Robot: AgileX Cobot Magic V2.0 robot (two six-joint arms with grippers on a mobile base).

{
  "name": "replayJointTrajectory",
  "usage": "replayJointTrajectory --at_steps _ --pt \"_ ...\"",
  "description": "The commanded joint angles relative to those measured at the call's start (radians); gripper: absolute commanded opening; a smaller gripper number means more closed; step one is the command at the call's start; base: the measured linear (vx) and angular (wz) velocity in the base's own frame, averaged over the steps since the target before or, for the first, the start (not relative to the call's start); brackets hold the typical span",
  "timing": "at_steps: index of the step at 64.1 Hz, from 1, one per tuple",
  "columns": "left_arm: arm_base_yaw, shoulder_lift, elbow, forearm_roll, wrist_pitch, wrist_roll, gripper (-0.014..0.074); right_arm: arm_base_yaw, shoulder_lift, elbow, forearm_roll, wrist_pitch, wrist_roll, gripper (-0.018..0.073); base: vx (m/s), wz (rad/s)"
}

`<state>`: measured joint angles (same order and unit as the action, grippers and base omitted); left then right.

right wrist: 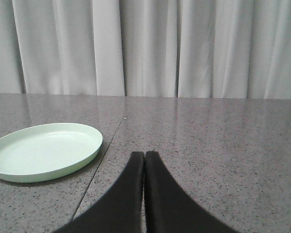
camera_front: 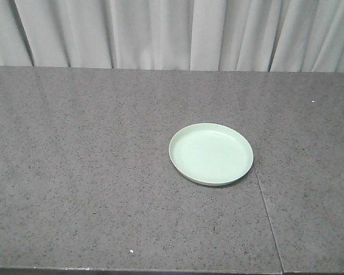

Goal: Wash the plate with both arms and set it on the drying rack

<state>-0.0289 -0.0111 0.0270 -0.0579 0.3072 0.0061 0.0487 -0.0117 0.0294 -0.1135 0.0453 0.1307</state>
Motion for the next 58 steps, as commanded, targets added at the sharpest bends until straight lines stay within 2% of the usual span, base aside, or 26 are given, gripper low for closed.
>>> replayJointTrajectory --at_steps 1,11,16,21,29,39,47,58 --pt "-0.006 -0.014 -0.026 -0.003 -0.069 -0.006 -0.0006 -0.003 -0.004 0.002 -0.006 -0.072 -0.001 -0.0004 0.0 0.0" --pt "-0.006 -0.014 -0.026 -0.003 -0.069 -0.006 -0.0006 -0.003 -0.004 0.002 -0.004 -0.074 0.001 -0.0004 0.0 0.0" --pt "-0.006 -0.014 -0.026 -0.003 -0.069 -0.006 -0.0006 -0.003 -0.004 0.002 0.038 -0.083 0.012 -0.0004 0.0 0.0" --pt "-0.006 -0.014 -0.026 -0.003 -0.069 -0.006 -0.0006 -0.003 -0.004 0.001 0.114 -0.092 0.033 -0.0004 0.0 0.0" --pt "-0.006 -0.014 -0.026 -0.003 -0.069 -0.006 -0.0006 -0.003 -0.004 0.001 0.328 -0.148 0.1 -0.0004 0.0 0.0" --pt "-0.006 -0.014 -0.026 -0.003 -0.069 -0.006 -0.0006 -0.003 -0.004 -0.007 0.469 -0.237 0.115 -0.0004 0.0 0.0" --pt "-0.006 -0.014 -0.026 -0.003 -0.069 -0.006 -0.0006 -0.002 -0.003 -0.076 0.453 -0.161 0.115 -0.0004 0.0 0.0" --pt "-0.006 -0.014 -0.026 -0.003 -0.069 -0.006 -0.0006 -0.002 0.09 -0.279 0.294 0.068 0.108 0.002 0.0 0.0"
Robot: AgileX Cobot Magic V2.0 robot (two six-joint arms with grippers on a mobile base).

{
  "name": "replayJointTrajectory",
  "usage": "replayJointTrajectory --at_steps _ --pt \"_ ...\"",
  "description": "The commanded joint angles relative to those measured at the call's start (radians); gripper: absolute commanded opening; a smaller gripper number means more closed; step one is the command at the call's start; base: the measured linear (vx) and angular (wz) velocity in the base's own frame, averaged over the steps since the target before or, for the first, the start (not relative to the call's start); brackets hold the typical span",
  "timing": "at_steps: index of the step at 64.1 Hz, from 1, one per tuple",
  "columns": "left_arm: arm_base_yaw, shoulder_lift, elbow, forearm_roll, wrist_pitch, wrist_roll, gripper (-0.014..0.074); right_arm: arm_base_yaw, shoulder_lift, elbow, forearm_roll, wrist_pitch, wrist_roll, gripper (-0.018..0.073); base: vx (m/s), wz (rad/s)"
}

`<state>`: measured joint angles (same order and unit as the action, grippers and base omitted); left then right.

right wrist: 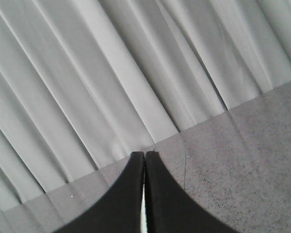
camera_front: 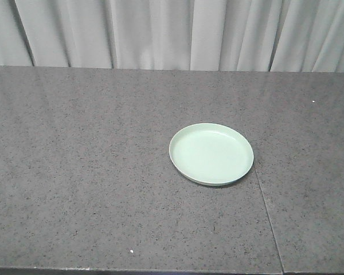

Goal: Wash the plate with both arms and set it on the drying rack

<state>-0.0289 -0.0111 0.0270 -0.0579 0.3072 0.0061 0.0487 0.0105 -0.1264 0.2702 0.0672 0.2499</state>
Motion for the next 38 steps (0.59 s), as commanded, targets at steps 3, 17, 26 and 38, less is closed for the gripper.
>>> replayJointTrajectory --at_steps 3,17,26,38 --pt "-0.006 -0.014 -0.026 -0.003 -0.069 -0.006 -0.0006 -0.002 0.113 -0.181 -0.12 0.094 -0.019 0.0048 0.0 0.0" --pt "-0.006 -0.014 -0.026 -0.003 -0.069 -0.006 -0.0006 -0.002 0.299 -0.324 -0.125 0.144 -0.114 0.0384 0.0 0.0" --pt "-0.006 -0.014 -0.026 -0.003 -0.069 -0.006 -0.0006 -0.003 0.384 -0.321 -0.126 0.006 -0.124 0.0584 0.0 0.0" --pt "-0.006 -0.014 -0.026 -0.003 -0.069 -0.006 -0.0006 -0.002 0.514 -0.456 -0.127 0.1 -0.207 0.0583 0.0 0.0"
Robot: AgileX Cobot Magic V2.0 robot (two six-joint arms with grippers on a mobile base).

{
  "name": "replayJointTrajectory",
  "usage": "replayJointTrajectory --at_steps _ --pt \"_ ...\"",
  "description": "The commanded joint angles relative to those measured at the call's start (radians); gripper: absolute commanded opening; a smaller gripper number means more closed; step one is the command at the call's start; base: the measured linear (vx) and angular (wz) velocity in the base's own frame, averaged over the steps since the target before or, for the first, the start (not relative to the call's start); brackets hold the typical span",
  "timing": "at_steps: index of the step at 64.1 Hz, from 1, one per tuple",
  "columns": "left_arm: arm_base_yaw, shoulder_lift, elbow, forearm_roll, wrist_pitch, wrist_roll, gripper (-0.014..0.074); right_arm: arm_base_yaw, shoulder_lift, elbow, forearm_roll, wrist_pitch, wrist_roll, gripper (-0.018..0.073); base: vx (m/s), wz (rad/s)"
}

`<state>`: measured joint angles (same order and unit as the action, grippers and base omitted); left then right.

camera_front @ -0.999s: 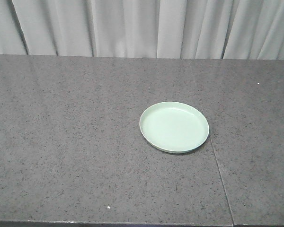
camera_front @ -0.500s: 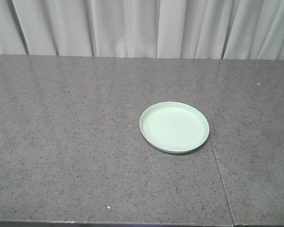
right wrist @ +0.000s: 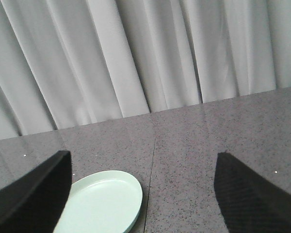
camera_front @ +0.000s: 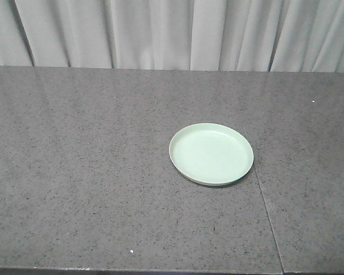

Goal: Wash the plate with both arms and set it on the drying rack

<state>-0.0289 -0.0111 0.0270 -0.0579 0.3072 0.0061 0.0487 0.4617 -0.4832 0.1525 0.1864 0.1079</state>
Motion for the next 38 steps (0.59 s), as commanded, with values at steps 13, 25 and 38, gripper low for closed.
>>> replayJointTrajectory --at_steps 13,25,38 --pt "-0.006 -0.014 -0.026 -0.003 -0.069 -0.006 -0.0006 -0.002 0.294 -0.384 0.099 0.218 -0.339 0.0549 0.0 0.0" --pt "-0.006 -0.014 -0.026 -0.003 -0.069 -0.006 -0.0006 -0.002 0.556 -0.622 0.317 0.419 -0.596 0.0549 0.0 0.0" --pt "-0.006 -0.014 -0.026 -0.003 -0.069 -0.006 -0.0006 -0.002 0.842 -0.827 0.442 0.582 -0.71 0.0549 0.0 0.0"
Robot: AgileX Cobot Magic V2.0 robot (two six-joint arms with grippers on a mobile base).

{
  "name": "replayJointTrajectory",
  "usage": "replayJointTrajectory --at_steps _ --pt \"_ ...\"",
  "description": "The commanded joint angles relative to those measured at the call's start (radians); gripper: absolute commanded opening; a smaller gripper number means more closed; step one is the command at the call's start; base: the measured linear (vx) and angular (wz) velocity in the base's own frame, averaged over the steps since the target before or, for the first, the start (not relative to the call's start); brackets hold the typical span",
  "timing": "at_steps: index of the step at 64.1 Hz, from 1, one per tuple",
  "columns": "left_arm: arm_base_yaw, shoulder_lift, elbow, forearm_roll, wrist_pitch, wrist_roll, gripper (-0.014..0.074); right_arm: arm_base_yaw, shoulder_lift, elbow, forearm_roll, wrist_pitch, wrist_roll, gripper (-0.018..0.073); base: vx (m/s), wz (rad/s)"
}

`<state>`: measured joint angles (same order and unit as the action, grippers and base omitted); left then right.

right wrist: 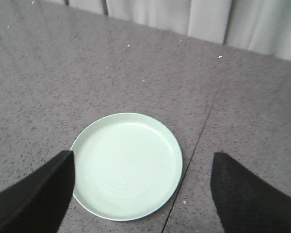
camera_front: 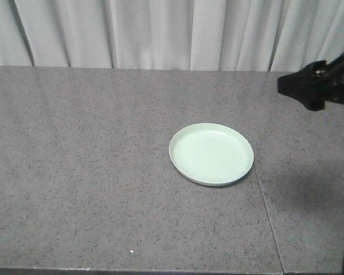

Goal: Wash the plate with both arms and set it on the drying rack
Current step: 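Reach the right gripper down to the rim of the pale green plate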

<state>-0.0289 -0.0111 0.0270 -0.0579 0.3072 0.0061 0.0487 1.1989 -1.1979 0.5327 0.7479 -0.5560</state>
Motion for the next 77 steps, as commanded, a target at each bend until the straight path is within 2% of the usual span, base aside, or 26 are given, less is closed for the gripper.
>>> replayJointTrajectory --at_steps 1,6,13,17,22,27,34,41,65,77 --pt "-0.006 -0.014 -0.026 -0.003 -0.069 -0.006 -0.0006 -0.002 0.125 -0.134 0.061 0.034 -0.046 0.0549 0.0 0.0" --pt "-0.006 -0.014 -0.026 -0.003 -0.069 -0.006 -0.0006 0.002 0.233 -0.2 0.057 0.072 -0.043 0.0549 0.0 0.0" --pt "-0.006 -0.014 -0.026 -0.003 -0.069 -0.006 -0.0006 0.042 0.366 -0.3 0.004 0.101 -0.027 0.0549 0.0 0.0" --pt "-0.006 -0.014 -0.026 -0.003 -0.069 -0.006 -0.0006 0.079 0.454 -0.359 -0.061 0.107 0.023 0.0549 0.0 0.0" --pt "-0.006 -0.014 -0.026 -0.003 -0.069 -0.006 -0.0006 0.112 0.541 -0.429 -0.177 0.107 0.14 0.0549 0.0 0.0" --pt "-0.006 -0.014 -0.026 -0.003 -0.069 -0.006 -0.0006 0.13 0.609 -0.488 -0.288 0.115 0.253 0.0549 0.0 0.0" --pt "-0.006 -0.014 -0.026 -0.003 -0.069 -0.006 -0.0006 0.139 0.689 -0.549 -0.391 0.139 0.359 0.0549 0.0 0.0" --pt "-0.006 -0.014 -0.026 -0.003 -0.069 -0.006 -0.0006 0.137 0.743 -0.577 -0.429 0.173 0.414 0.0549 0.0 0.0" --pt "-0.006 -0.014 -0.026 -0.003 -0.069 -0.006 -0.0006 0.137 0.837 -0.577 -0.45 0.234 0.422 0.0549 0.0 0.0" --pt "-0.006 -0.014 -0.026 -0.003 -0.069 -0.006 -0.0006 0.137 0.847 -0.577 -0.45 0.253 0.422 0.0482 0.0 0.0"
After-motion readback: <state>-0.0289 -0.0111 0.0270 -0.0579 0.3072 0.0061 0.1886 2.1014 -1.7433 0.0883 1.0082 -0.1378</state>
